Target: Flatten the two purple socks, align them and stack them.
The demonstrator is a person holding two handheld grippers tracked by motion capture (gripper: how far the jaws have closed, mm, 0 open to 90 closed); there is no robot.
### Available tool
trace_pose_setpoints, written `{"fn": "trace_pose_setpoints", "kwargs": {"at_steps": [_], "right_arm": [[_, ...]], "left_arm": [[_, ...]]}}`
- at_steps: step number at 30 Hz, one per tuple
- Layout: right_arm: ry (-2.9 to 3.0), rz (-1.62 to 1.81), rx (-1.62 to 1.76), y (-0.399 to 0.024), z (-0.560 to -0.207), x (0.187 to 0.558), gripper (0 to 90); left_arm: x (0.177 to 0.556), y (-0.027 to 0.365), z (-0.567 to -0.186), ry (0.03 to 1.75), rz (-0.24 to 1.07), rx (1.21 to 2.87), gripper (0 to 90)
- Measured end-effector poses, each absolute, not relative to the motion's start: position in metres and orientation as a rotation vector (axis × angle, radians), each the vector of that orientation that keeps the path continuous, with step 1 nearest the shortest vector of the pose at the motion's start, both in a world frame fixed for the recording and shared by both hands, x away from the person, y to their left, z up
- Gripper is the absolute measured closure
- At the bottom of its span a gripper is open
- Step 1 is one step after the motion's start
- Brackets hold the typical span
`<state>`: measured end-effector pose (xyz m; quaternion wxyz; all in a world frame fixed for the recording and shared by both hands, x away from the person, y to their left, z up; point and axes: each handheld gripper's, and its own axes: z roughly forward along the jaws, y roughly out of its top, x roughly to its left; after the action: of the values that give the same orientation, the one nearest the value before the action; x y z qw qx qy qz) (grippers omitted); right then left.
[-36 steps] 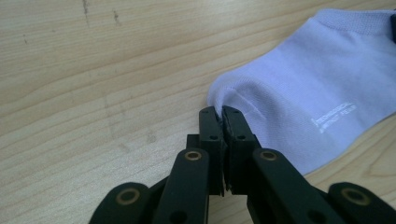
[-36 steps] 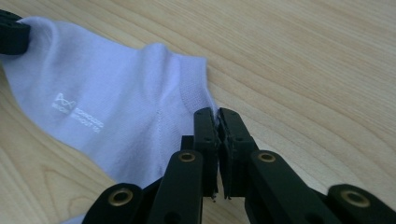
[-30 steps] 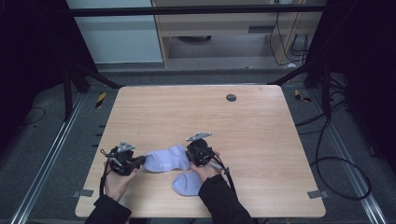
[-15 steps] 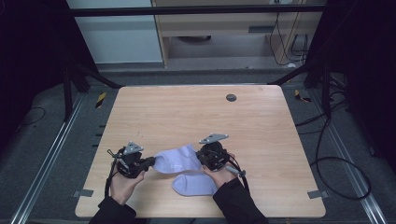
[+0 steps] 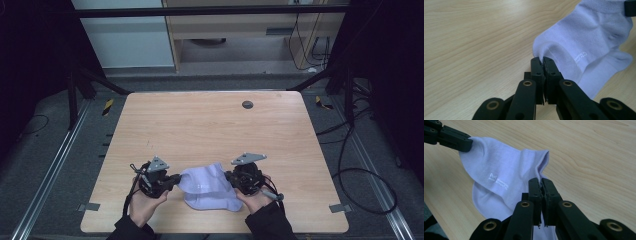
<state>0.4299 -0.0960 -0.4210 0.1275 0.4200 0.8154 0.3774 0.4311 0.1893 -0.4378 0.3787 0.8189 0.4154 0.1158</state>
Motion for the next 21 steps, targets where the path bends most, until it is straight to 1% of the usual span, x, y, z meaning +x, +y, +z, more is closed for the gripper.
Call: {"fn": "trace_pose_setpoints", "kwargs": {"at_steps": [14,21], "right_arm": [[2.389,1.074,1.270,-0.114,-0.429,0.407,87.3],[2.405,1.054,1.294,-0.119,-0.436,0.402,87.3]], "left_arm": [[0.419,0.174,-0.447,1.023,0.243,2.152,87.2],[0.416,0.171,-0.452,1.022,0.221,2.175,87.2]]}}
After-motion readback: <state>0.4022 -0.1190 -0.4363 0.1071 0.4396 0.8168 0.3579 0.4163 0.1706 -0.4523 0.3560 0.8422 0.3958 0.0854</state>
